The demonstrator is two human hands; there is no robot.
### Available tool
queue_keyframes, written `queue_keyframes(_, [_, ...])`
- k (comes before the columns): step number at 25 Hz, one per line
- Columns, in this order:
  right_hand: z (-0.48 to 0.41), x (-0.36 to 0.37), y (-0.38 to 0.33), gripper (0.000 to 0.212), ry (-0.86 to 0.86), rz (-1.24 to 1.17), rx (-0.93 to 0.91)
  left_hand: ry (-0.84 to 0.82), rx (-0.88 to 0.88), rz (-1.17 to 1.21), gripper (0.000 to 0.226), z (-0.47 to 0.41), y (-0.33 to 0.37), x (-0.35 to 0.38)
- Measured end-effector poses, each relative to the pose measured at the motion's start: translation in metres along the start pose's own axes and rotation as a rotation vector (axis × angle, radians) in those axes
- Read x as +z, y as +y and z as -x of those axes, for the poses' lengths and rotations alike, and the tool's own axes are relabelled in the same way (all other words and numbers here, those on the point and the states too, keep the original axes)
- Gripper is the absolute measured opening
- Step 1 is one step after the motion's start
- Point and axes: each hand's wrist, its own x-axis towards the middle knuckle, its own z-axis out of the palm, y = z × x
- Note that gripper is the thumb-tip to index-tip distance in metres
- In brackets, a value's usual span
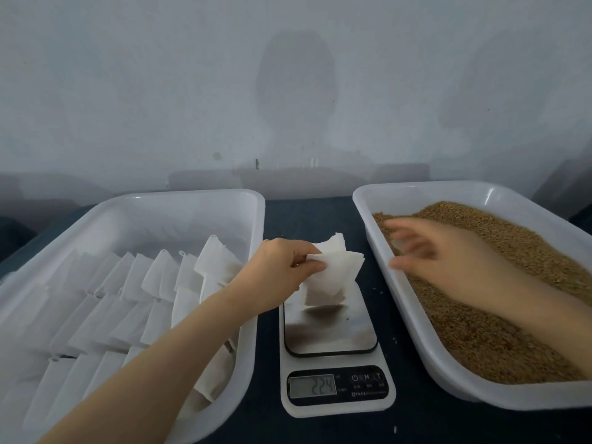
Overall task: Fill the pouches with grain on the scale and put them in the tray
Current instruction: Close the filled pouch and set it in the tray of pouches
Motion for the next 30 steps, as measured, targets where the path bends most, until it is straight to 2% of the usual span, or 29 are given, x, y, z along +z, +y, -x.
queue_keyframes(1, [-0.004,0.010,-0.014,0.063,-0.065,-0.038,-0.018,0.009,-0.010,0.026,0.008,0.000,0.001,0.000])
queue_keyframes(2, [-0.010,0.021,-0.022,0.055,-0.102,-0.061,-0.029,0.023,-0.015,0.050,0.009,0.001,0.002,-0.001])
queue_keyframes(3, [-0.016,0.030,-0.026,0.038,-0.090,-0.070,-0.031,0.034,-0.018,0.063,0.011,0.001,0.003,-0.002])
queue_keyframes(5, [-0.025,0.037,-0.027,0.008,0.032,-0.117,-0.027,0.041,-0.029,0.071,0.019,0.002,0.004,-0.003])
queue_keyframes(6, [-0.028,0.038,-0.026,0.005,0.068,-0.106,-0.061,0.046,-0.035,0.073,0.023,0.002,0.004,-0.002])
queue_keyframes(9, [-0.032,0.044,-0.022,0.012,0.040,0.039,-0.275,0.057,-0.036,0.061,0.030,0.000,0.003,-0.001])
queue_keyframes(12, [-0.031,0.047,-0.014,0.010,0.039,-0.030,-0.209,0.033,-0.026,0.038,0.024,-0.001,-0.001,0.000])
queue_keyframes(16, [-0.027,0.053,-0.007,0.010,-0.029,-0.096,-0.098,-0.014,-0.017,-0.055,0.004,-0.001,-0.003,0.001])
queue_keyframes(19, [-0.025,0.054,-0.005,0.008,-0.032,-0.125,-0.087,-0.045,-0.023,-0.109,0.008,-0.001,-0.002,0.000])
queue_keyframes(30, [-0.027,0.056,-0.003,0.007,-0.005,-0.185,-0.077,-0.033,-0.035,-0.065,0.006,0.000,0.001,-0.001])
